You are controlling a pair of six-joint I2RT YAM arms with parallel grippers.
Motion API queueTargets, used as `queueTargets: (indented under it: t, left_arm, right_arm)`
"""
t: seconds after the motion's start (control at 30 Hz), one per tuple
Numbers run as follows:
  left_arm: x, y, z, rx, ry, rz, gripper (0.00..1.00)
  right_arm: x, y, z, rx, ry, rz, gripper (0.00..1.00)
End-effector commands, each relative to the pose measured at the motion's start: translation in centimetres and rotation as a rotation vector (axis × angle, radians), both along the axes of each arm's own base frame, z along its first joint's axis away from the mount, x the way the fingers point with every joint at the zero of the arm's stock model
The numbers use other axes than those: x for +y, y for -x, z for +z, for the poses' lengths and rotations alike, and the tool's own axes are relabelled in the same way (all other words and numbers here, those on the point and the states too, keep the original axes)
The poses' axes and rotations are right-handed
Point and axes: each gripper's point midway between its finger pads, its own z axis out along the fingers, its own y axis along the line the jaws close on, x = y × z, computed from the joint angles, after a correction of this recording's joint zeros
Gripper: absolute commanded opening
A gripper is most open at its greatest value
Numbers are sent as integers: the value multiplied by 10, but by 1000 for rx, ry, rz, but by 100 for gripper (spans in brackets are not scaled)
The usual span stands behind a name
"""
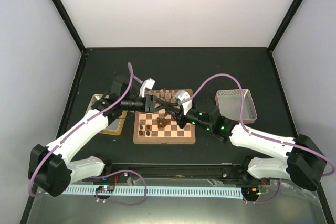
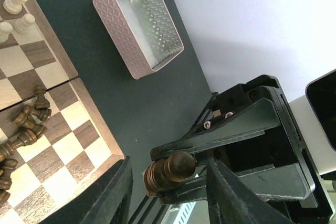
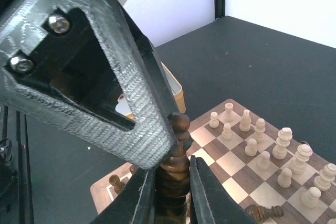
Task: Set up the chess pieces on the board
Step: Pick up the chess piece from the chessboard.
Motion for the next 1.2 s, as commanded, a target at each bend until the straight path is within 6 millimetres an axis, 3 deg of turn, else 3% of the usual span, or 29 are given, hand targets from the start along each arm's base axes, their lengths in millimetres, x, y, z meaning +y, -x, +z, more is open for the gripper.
queueTargets:
  t: [0.0,0.2,0.47,0.6,0.67,0.87,1.03,1.17]
  left_arm:
    - [-3,-3,16,-31,28,-20,38]
    - [-4,-6,12,-27,16,-21,30]
    - [-3,-4,8,-30,5,-30,6]
    - [-2,-3,9,-33,3,-31,1]
    - [-2,-4,10,-39,3,-27,2]
    - [-2,-7,25,-70,31,-10,1]
    - [-3,-11,53,-122,102,23,2]
    - [0,-17,83,-158,189,95,2]
  right_arm:
    - [7,-2,18,-57,-33,27,14]
    - [12,1,16,-52,-20,60,15]
    - [15,1,14,-30,-9,64,18]
    - [15,-4,13,26,-11,32,30]
    - [14,-4,16,59,-36,18,44]
    - [4,7,46,160,-254,24,70]
    - [-26,-3,60,383,-538,-72,78]
    - [-45,-8,74,544,-739,-110,79]
